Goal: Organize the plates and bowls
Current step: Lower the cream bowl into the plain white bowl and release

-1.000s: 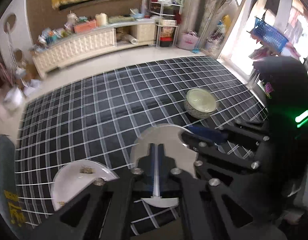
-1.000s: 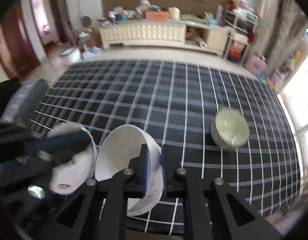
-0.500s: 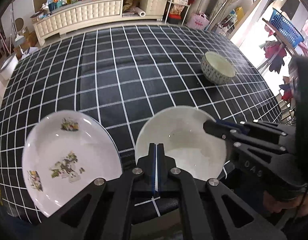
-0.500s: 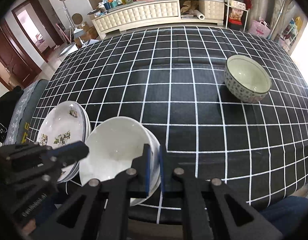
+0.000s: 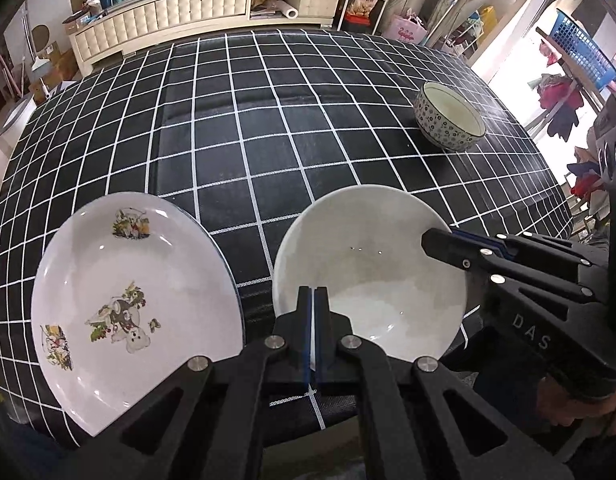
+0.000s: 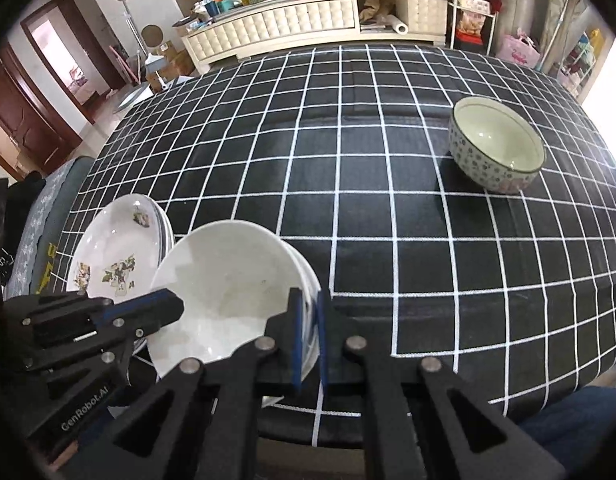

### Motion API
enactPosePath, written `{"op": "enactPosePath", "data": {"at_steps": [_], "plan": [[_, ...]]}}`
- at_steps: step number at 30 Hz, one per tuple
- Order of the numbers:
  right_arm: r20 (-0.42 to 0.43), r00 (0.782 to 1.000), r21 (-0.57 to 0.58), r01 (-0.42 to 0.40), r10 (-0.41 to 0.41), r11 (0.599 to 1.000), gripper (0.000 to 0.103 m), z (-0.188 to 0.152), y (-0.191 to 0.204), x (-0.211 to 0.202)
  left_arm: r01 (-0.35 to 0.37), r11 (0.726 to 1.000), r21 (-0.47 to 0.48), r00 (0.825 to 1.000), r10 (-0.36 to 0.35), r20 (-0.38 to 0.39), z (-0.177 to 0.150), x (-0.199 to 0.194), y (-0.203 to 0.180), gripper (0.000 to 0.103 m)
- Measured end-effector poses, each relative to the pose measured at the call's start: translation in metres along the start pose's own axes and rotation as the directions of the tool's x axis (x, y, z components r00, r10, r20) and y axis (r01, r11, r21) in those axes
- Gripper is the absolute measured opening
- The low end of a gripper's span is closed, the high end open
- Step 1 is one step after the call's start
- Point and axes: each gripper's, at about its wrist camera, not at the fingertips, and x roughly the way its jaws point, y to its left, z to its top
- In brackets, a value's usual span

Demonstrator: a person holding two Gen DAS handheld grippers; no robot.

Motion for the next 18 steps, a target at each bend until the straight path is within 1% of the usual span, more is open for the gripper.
{"op": "enactPosePath", "data": {"at_steps": [4,8,13,16,18], "plan": [[0.03,0.999,-0.015,0.014,-0.013,1.0,0.009,0.003,0.003,-0.01,-0.007,1.0,0.013,1.0,0.007,0.013,0.003,-0.007,-0.004,0.0],[0.052,0.999,-0.02,0.008,-0.007,1.0,0.009,0.007,0.004,-0.021,-0.009,1.0,0.021,0.999,0.009,0.035,0.006,-0.019,-0.007,0.0],[0.082,0.997,-0.03,0.011,-0.009,0.999,0.009,0.01,0.005,-0.039,-0.033,0.999,0.041,0.996,0.03,0.085,0.011,-0.041,-0.014,0.0],[0.121,0.992,-0.049,0.039,-0.033,0.998,0.009,0.012,0.007,-0.053,-0.048,0.998,0.051,0.991,0.041,0.124,0.017,-0.057,-0.018,0.0],[0.143,0.989,-0.049,0.034,-0.026,0.998,0.009,0.015,0.006,-0.064,-0.057,0.997,0.055,0.988,0.048,0.146,0.021,-0.065,-0.021,0.0]]}}
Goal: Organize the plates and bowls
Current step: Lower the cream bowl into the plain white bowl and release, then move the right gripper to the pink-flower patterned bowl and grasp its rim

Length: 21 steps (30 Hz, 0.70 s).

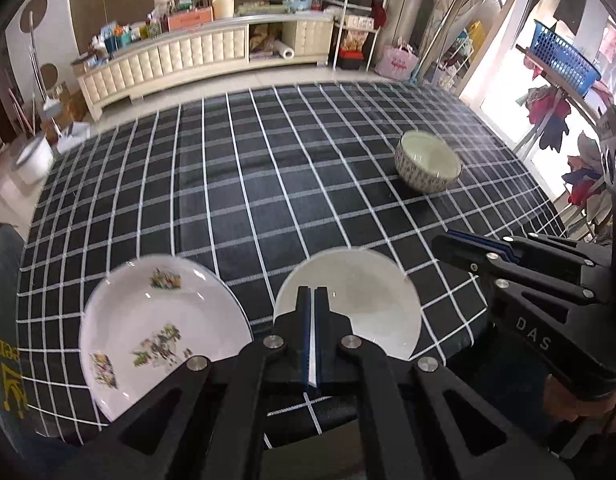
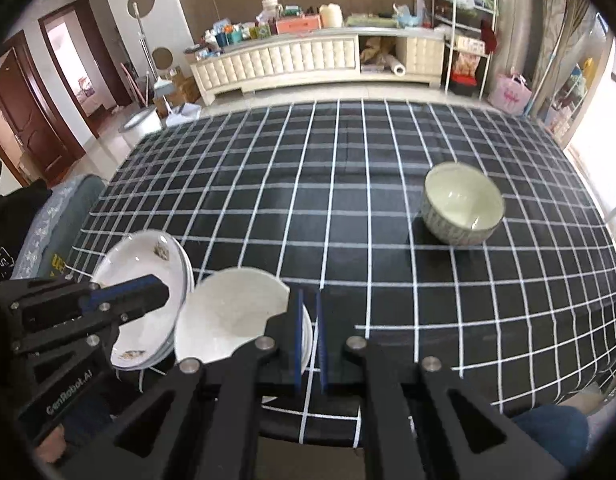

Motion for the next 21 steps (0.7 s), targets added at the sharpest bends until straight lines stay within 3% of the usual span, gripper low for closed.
{"op": "enactPosePath", "data": {"at_steps": [8,12,15,21], "plan": [[0.089,0.996,-0.001,-0.008,0.008,1.0,0.009,0.02,-0.004,-0.039,0.011,1.0,0.029,0.994,-0.014,0.107,0.027,-0.034,-0.018,0.006],[0.126,0.992,-0.008,0.003,-0.002,1.0,0.009,0.029,-0.008,-0.057,0.011,0.999,0.05,0.988,-0.019,0.154,0.041,-0.048,-0.029,0.024],[0.149,0.989,-0.012,0.017,-0.015,1.0,0.009,0.037,-0.013,-0.069,0.012,0.998,0.068,0.982,-0.024,0.185,0.05,-0.055,-0.037,0.029],[0.199,0.979,-0.015,0.049,-0.045,0.999,0.01,0.052,-0.031,-0.088,-0.007,0.994,0.111,0.972,-0.019,0.233,0.07,-0.067,-0.056,0.052]]}}
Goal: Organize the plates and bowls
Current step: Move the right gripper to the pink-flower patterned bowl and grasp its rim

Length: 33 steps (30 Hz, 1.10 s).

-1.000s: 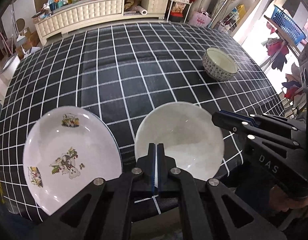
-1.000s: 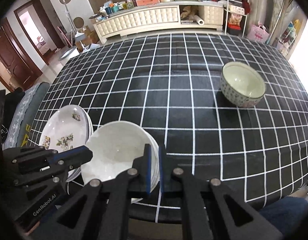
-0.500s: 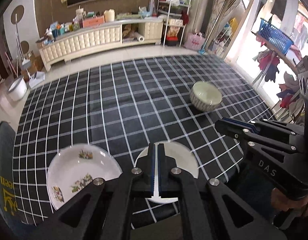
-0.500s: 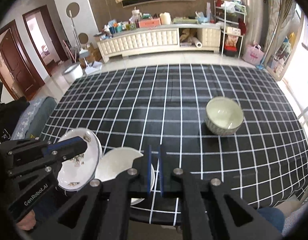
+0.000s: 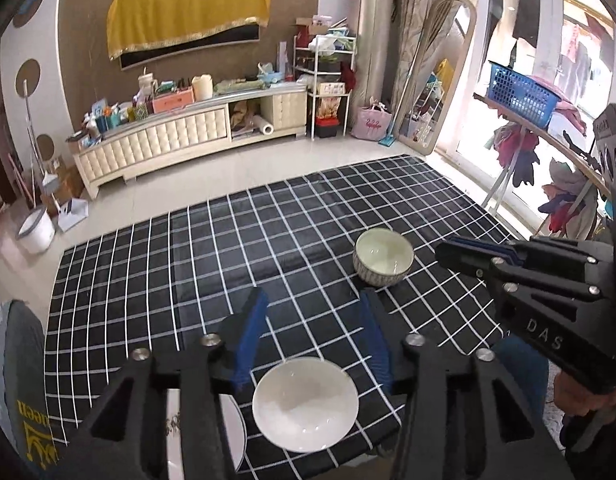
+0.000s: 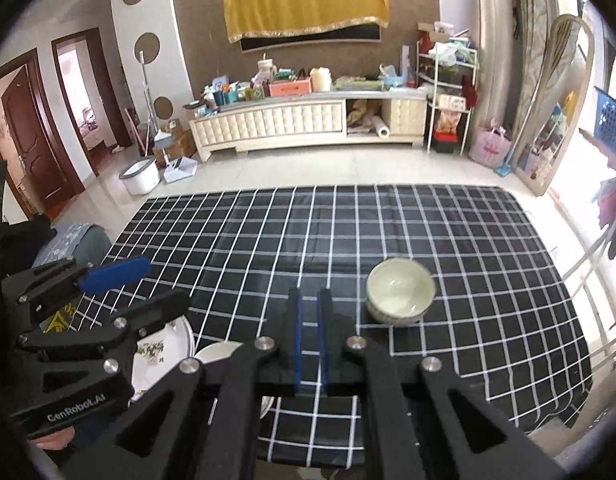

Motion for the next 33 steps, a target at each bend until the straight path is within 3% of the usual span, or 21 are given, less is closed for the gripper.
{"op": "enactPosePath", "data": {"at_steps": [3,8,11,21,33], "plan": [[0.015,1.0,0.004,0.012,-0.012,1.0,0.012,0.007,-0.013,-0.002,0.003,1.0,0.013,1.0,-0.003,0.02,0.011,0.0,-0.007,0.059],[0.038,0.998,0.023,0.043,-0.044,0.999,0.043,0.016,-0.034,-0.001,0.011,0.999,0.04,1.0,-0.012,0.027,0.028,0.009,-0.019,0.064],[0.043,0.997,0.04,0.057,-0.059,0.998,0.051,0.02,-0.047,0.003,0.016,0.999,0.047,1.0,-0.017,0.015,0.037,0.021,-0.025,0.065],[-0.047,0.994,0.073,0.107,-0.104,0.992,0.061,0.035,-0.086,0.045,0.043,0.999,0.029,0.994,-0.04,-0.104,0.066,0.09,-0.036,0.065],[-0.231,0.968,0.087,0.121,-0.098,0.989,0.067,0.025,-0.127,0.121,0.07,0.997,0.027,0.958,-0.06,-0.28,0.076,0.193,-0.046,0.065]]}}
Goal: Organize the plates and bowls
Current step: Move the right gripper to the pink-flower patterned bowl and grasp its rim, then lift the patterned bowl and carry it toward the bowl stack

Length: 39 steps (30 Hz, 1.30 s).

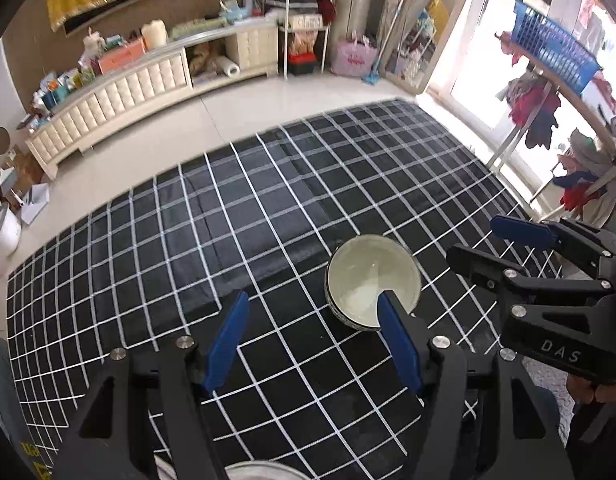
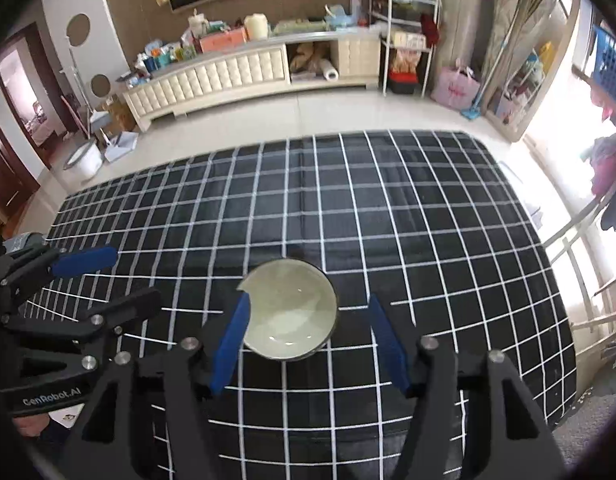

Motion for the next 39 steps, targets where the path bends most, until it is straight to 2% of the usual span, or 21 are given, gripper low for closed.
{"op": "enactPosePath", "data": {"at_steps": [5,9,16,21,23,25,27,28,31,32,34,35,37,39], "plan": [[-0.073,0.997,0.017,0.016,-0.015,1.0,0.071,-0.002,-0.012,0.033,-0.014,1.0,0.009,0.996,0.015,-0.082,0.007,0.041,0.003,0.065],[-0.129,0.992,0.042,0.004,0.001,0.999,0.072,-0.004,-0.016,0.058,0.017,1.0,0.019,0.989,-0.014,-0.147,0.012,0.069,0.003,0.065],[-0.207,0.978,0.055,0.025,-0.013,0.998,0.076,-0.016,-0.02,0.092,-0.005,1.0,0.028,0.973,0.011,-0.229,0.013,0.11,0.002,0.065],[-0.244,0.97,0.11,0.001,0.026,0.994,0.076,-0.023,-0.024,0.105,0.002,1.0,0.028,0.966,0.005,-0.258,0.012,0.128,0.0,0.065],[-0.254,0.966,0.126,-0.013,0.045,0.992,0.076,-0.022,-0.024,0.108,0.003,0.999,0.033,0.964,0.006,-0.267,0.012,0.132,-0.001,0.062],[-0.252,0.966,0.124,-0.026,0.057,0.992,0.076,-0.022,-0.023,0.11,0.0,0.999,0.036,0.961,0.01,-0.275,0.012,0.135,-0.001,0.051],[-0.252,0.967,0.11,-0.022,0.049,0.994,0.076,-0.024,-0.02,0.11,-0.003,0.999,0.035,0.957,0.013,-0.291,0.013,0.141,-0.003,0.045],[-0.252,0.966,0.108,-0.024,0.05,0.994,0.074,-0.023,-0.021,0.112,0.01,0.999,0.032,0.951,0.001,-0.308,0.014,0.144,-0.004,0.043],[-0.268,0.962,0.109,-0.032,0.061,0.994,0.054,-0.026,-0.022,0.116,0.028,0.999,0.042,0.942,-0.012,-0.336,0.014,0.151,-0.009,0.036],[-0.272,0.961,0.109,-0.031,0.06,0.994,0.043,-0.028,-0.022,0.117,0.034,0.998,0.048,0.94,-0.016,-0.34,0.014,0.153,-0.011,0.033],[-0.278,0.959,0.107,-0.035,0.064,0.994,0.035,-0.029,-0.025,0.119,0.043,0.997,0.058,0.937,-0.02,-0.348,0.014,0.156,-0.016,0.027],[-0.271,0.958,0.117,-0.061,0.091,0.991,0.028,-0.031,-0.027,0.119,0.043,0.997,0.065,0.935,-0.017,-0.354,0.013,0.158,-0.019,0.026],[-0.269,0.955,0.138,-0.088,0.123,0.987,0.025,-0.032,-0.029,0.118,0.053,0.996,0.066,0.933,-0.025,-0.358,0.013,0.161,-0.024,0.018],[-0.259,0.96,0.122,-0.075,0.104,0.99,0.024,-0.034,-0.025,0.116,0.056,0.996,0.069,0.933,-0.028,-0.359,0.013,0.163,-0.029,0.014]]}}
